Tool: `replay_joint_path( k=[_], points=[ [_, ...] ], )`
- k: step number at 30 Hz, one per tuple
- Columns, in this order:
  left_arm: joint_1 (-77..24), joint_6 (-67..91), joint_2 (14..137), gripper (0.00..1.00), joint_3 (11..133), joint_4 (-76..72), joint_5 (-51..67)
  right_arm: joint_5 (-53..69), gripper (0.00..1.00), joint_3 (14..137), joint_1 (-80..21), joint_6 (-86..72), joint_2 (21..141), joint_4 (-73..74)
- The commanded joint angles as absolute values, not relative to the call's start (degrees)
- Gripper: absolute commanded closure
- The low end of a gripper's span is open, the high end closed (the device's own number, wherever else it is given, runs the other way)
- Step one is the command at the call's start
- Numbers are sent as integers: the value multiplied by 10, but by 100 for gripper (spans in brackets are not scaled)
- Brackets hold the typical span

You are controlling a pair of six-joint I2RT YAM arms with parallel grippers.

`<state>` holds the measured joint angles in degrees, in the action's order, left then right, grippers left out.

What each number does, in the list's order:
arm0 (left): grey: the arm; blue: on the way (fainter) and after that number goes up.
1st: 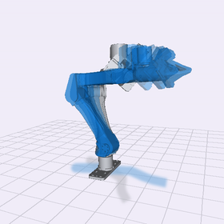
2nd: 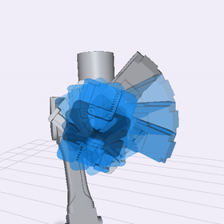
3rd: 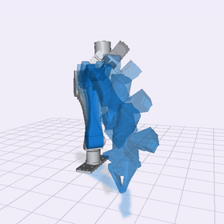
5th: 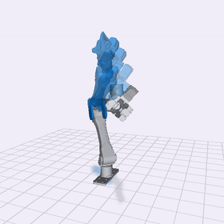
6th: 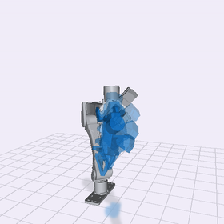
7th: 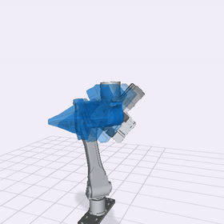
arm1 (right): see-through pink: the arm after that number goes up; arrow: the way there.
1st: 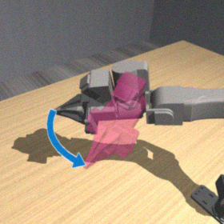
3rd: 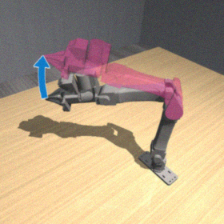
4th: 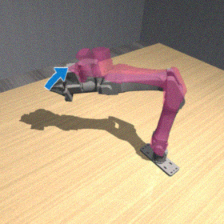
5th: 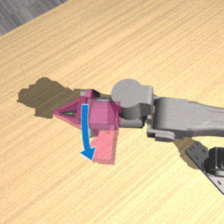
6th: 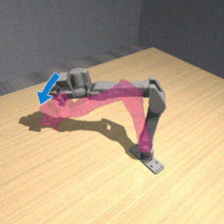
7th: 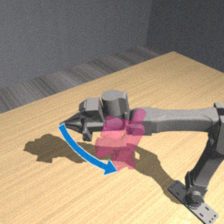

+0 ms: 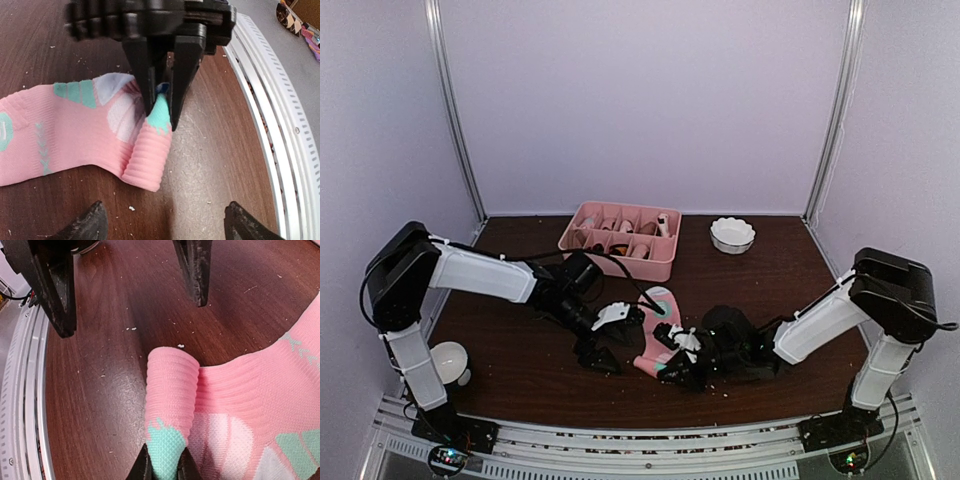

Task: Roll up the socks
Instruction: Roll the sock at the center of the board.

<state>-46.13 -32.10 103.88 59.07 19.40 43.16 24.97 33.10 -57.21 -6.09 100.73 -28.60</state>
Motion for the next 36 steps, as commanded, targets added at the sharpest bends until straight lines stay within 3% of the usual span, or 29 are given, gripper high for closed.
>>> replay_joint_path(
  k=[1, 14, 19, 23, 28, 30, 33, 36],
  points=[
    [-482, -347, 1038, 20, 585, 144, 406, 279, 100, 306, -536, -126, 1076, -179],
    [-508, -349, 1119, 42, 657, 146, 390, 302, 100, 293, -529, -153, 1101, -212],
    [-508, -329, 1148, 56, 683, 154, 395, 304, 100, 294, -529, -152, 1100, -214],
    [-508, -309, 1175, 78, 720, 185, 403, 296, 100, 287, -529, -147, 1084, -227],
    [-499, -290, 1201, 83, 754, 235, 441, 279, 99, 275, -531, -135, 1060, -230],
    [-499, -289, 1202, 90, 759, 247, 442, 277, 99, 272, -532, -133, 1055, -232],
    [-499, -278, 1214, 99, 775, 269, 431, 268, 95, 268, -535, -128, 1043, -238],
    [-499, -270, 1229, 100, 794, 302, 417, 218, 81, 253, -549, -119, 1006, -252]
  ],
)
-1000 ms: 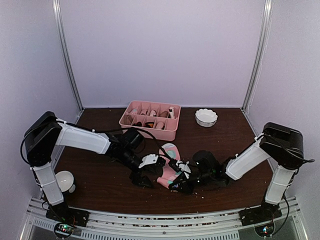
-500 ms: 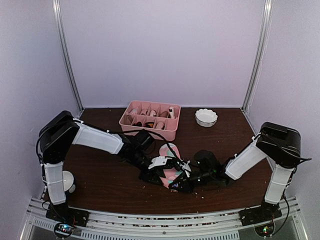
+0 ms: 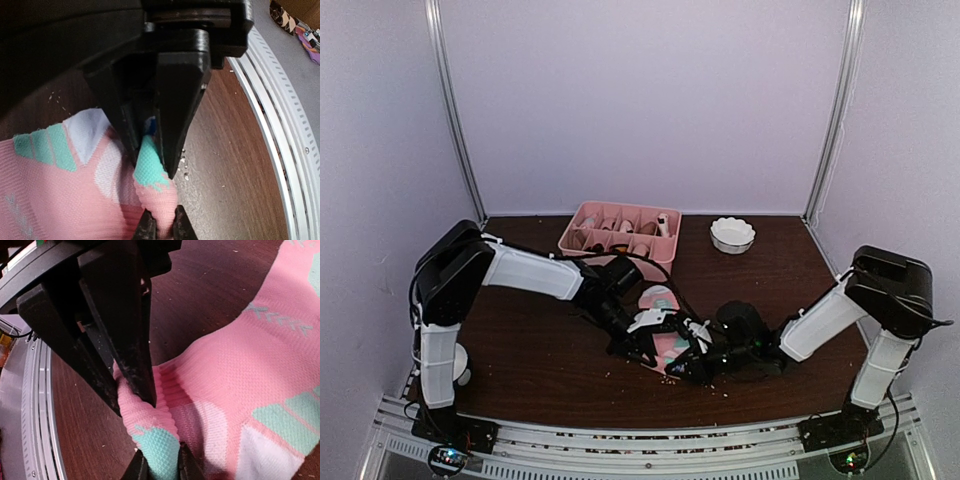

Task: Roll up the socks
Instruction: Roll the sock at the center of the board.

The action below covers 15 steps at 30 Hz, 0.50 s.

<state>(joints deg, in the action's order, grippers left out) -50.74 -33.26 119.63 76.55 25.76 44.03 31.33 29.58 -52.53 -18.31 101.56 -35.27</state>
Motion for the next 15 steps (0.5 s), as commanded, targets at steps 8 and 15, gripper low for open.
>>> replay_joint_path(
  k=[8, 15],
  points=[
    [-499, -275, 1256, 100, 803, 368, 374, 91, 0, 195, -561, -93, 874, -279],
    [-498, -274, 1274, 100, 806, 404, 401, -6, 0, 171, -567, -73, 778, -259]
  ],
)
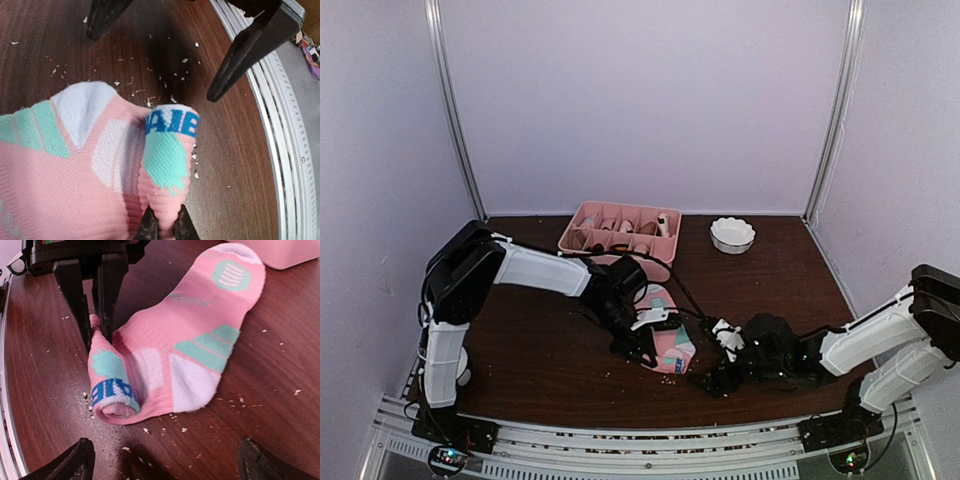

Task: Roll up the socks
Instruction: Roll the sock at the center of the board.

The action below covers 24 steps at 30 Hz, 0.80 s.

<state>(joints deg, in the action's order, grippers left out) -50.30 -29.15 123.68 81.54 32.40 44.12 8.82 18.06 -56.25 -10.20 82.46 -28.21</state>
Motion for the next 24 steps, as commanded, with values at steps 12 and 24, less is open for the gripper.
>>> replay_joint_path(
  k=[12, 24],
  points=[
    [-493, -300, 1297, 100, 842, 512, 434, -75, 1, 144, -568, -12, 649, -277],
    [-493, -246, 1360, 100, 919, 587, 442, -149, 0, 267, -748, 194, 814, -170]
  ],
)
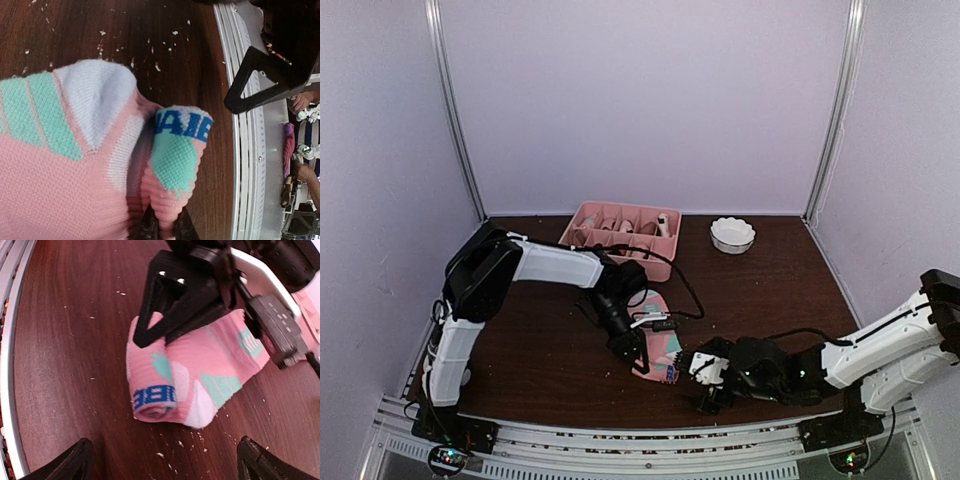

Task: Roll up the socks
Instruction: Roll the sock at the center of the board.

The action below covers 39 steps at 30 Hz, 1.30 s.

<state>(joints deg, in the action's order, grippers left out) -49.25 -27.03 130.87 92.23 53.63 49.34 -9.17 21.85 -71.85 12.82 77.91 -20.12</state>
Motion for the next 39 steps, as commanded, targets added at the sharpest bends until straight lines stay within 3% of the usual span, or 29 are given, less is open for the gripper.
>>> replay_joint_path(
  k=[1, 6, 9, 13, 14, 15, 16, 21, 26, 29, 33, 39],
  points=[
    [-493, -245, 1368, 100, 920, 592, 440, -150, 0, 280, -753, 200, 828, -164],
    [-493, -245, 1380, 100, 919, 601, 439, -129, 11, 335, -756, 226, 884, -141],
    [-493, -244, 1381, 100, 919, 601, 448, -131, 24, 351, -754, 222, 903, -134],
    [-492, -249, 1379, 100, 919, 599, 439, -188, 30, 331, -741, 143, 866, -143],
    [-492, -248, 1376, 100, 917, 596, 441, -199, 28, 312, -735, 117, 839, -159],
    [-491, -248, 1373, 100, 916, 594, 442, -212, 4, 289, -732, 92, 813, -174],
    [-490, -247, 1372, 100, 916, 594, 444, -225, 0, 271, -725, 54, 783, -184],
    [-490, -249, 1372, 100, 918, 594, 444, -278, 0, 276, -657, -147, 722, -82],
    [-490, -248, 1375, 100, 917, 594, 436, -152, 1, 195, -642, -127, 672, -164],
    [-490, -242, 1375, 100, 917, 592, 425, -145, 24, 204, -643, -79, 676, -144],
    [-490, -239, 1378, 100, 925, 597, 417, -84, 31, 232, -669, 4, 683, -118],
    [-490, -239, 1391, 100, 941, 610, 417, -88, 45, 289, -745, 142, 754, -117]
  ],
)
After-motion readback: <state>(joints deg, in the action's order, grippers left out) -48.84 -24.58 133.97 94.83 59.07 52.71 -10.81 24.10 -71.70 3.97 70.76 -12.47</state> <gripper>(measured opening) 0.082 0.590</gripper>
